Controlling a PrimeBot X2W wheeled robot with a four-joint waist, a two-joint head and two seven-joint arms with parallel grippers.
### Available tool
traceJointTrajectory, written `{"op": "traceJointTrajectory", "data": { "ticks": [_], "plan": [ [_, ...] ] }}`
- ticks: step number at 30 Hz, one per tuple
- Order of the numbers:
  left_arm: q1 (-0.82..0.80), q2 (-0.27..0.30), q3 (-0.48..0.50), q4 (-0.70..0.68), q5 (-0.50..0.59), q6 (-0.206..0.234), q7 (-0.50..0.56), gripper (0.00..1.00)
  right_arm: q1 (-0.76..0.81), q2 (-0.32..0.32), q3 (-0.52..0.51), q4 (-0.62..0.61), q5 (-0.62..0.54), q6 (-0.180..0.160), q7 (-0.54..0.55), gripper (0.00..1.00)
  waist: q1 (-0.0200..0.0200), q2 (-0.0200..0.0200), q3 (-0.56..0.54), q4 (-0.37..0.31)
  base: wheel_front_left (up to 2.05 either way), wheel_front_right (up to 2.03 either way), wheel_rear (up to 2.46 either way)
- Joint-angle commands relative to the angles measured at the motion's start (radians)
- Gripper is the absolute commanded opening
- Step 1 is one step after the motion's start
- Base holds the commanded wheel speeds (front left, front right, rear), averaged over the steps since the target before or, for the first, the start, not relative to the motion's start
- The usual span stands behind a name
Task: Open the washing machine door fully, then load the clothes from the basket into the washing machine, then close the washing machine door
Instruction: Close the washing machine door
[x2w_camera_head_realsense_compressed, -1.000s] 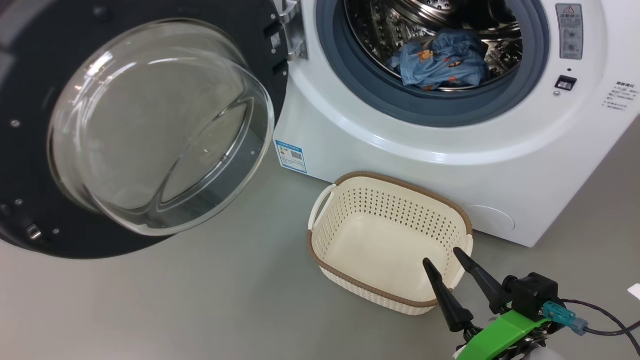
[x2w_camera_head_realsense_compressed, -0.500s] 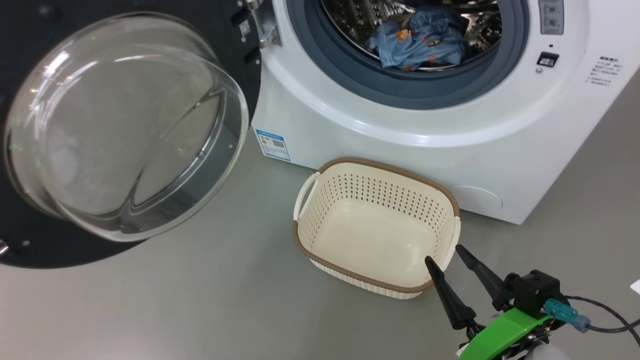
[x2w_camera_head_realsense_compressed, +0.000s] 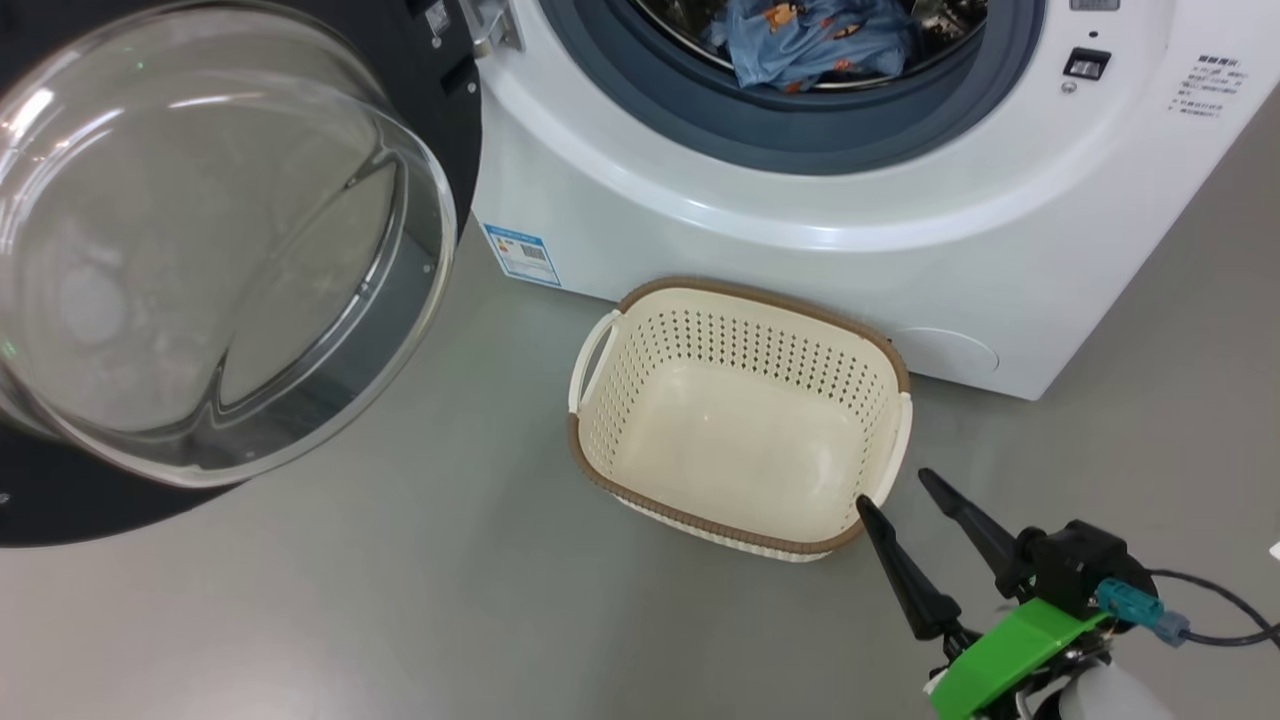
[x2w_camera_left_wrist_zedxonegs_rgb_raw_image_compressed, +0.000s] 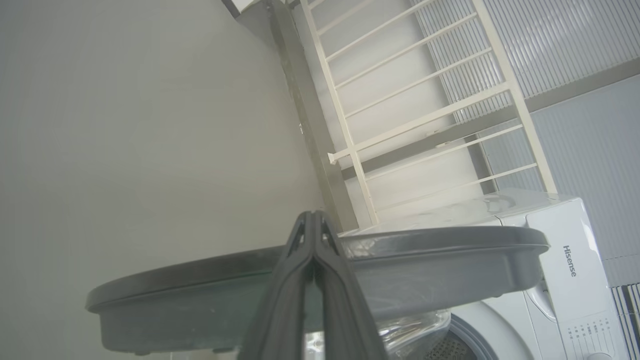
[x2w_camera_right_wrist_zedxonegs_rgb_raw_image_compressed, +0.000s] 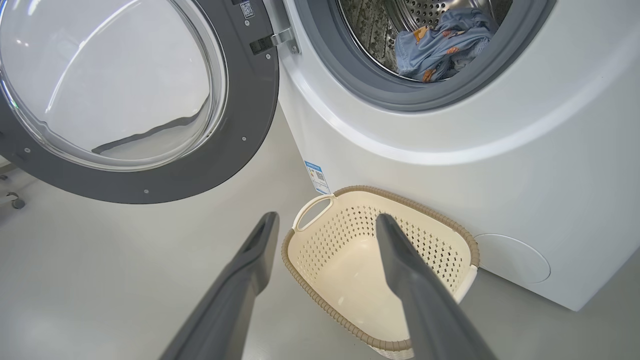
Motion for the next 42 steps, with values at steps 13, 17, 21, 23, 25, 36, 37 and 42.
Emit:
{"op": "traceJointTrajectory", "data": {
  "ticks": [13, 17, 21, 23, 25, 36, 37, 42],
  "plan": [
    [-0.022, 0.031, 0.004, -0.049, 0.024, -0.003, 0.062, 0.00, -0.056, -0.009, 0.025, -0.028, -0.009, 0.002, -0.005, 1.00, 0.0000, 0.0000, 0.031, -0.004, 0.00, 0.00, 0.00],
    [-0.013, 0.028, -0.019, -0.065, 0.030, -0.003, 0.109, 0.00, -0.056, -0.003, 0.021, -0.025, -0.009, 0.002, -0.005, 1.00, 0.0000, 0.0000, 0.025, 0.001, 0.00, 0.00, 0.00],
    [0.005, 0.021, -0.037, -0.101, 0.035, -0.003, 0.141, 0.00, -0.051, 0.006, 0.012, -0.022, -0.009, 0.002, -0.005, 1.00, 0.0000, 0.0000, 0.011, 0.008, 0.00, 0.00, 0.00],
    [0.022, 0.017, -0.051, -0.128, 0.037, -0.003, 0.171, 0.00, -0.044, 0.013, 0.007, -0.019, -0.009, 0.002, -0.005, 1.00, 0.0000, 0.0000, -0.002, 0.014, 0.00, 0.00, 0.00],
    [0.037, 0.011, -0.056, -0.150, 0.033, -0.003, 0.193, 0.00, -0.038, 0.018, 0.006, -0.019, -0.008, 0.002, -0.005, 1.00, 0.0000, 0.0000, -0.012, 0.017, 0.00, 0.00, 0.00],
    [0.131, 0.002, -0.093, -0.300, 0.036, -0.003, 0.288, 0.00, 0.003, 0.033, 0.002, -0.015, 0.004, 0.002, -0.005, 1.00, 0.0000, 0.0000, -0.083, 0.022, 0.00, 0.00, 0.00],
    [0.138, 0.000, -0.096, -0.316, 0.032, -0.003, 0.300, 0.00, 0.007, 0.034, 0.001, -0.015, 0.004, 0.002, -0.005, 1.00, 0.0000, 0.0000, -0.089, 0.022, 0.00, 0.00, 0.00],
    [0.178, 0.003, -0.114, -0.398, 0.025, -0.003, 0.364, 0.00, 0.027, 0.041, -0.005, -0.016, 0.008, 0.002, -0.005, 1.00, 0.0000, 0.0000, -0.119, 0.020, 0.00, 0.00, 0.00]
  ]
}}
